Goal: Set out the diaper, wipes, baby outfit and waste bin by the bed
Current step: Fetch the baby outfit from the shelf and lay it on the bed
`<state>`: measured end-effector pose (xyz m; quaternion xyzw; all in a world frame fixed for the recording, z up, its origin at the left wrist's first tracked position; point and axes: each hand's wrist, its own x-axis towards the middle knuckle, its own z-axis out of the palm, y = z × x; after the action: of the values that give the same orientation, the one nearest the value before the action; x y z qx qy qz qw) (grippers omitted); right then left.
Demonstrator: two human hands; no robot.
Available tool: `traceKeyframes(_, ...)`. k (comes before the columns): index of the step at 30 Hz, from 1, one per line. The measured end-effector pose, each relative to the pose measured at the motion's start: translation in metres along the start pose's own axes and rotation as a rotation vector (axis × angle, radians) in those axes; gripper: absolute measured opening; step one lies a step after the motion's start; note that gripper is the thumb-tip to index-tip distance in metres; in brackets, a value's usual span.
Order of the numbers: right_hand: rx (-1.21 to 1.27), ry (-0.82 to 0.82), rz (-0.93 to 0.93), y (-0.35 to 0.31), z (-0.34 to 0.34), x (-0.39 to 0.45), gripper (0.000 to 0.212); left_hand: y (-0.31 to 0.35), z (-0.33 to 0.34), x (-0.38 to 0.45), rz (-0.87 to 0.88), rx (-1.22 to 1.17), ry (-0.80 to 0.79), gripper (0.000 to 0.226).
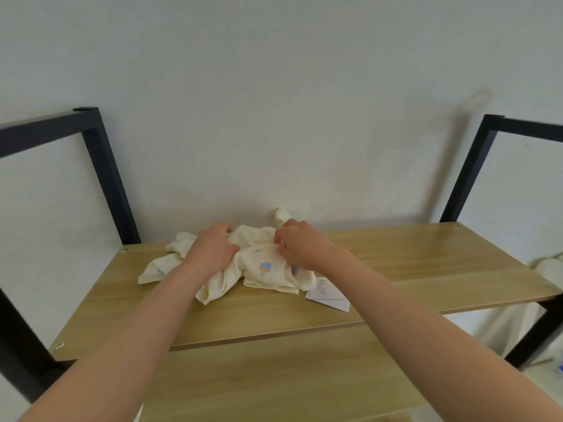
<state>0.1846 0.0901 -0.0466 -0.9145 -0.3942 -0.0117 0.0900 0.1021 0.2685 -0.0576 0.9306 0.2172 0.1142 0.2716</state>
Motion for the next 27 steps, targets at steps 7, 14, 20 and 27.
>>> traceKeyframes(7, 0.148, 0.100, 0.027, 0.004, -0.006, -0.009, 0.019, 0.009, -0.012, -0.004, 0.093, -0.063, 0.116, 0.020)
traceKeyframes(14, 0.405, 0.224, 0.024, 0.002, -0.040, -0.029, 0.012, 0.033, -0.051, -0.019, 0.214, -0.280, 0.280, 0.010)
traceKeyframes(20, 0.662, 0.384, 0.008, -0.011, -0.066, -0.047, 0.029, 0.052, -0.078, -0.045, 0.348, -0.401, 0.274, 0.010)
traceKeyframes(27, 0.520, 0.345, 0.026, -0.020, -0.077, -0.071, 0.027, 0.046, -0.090, -0.078, 0.404, -0.464, 0.159, 0.010)
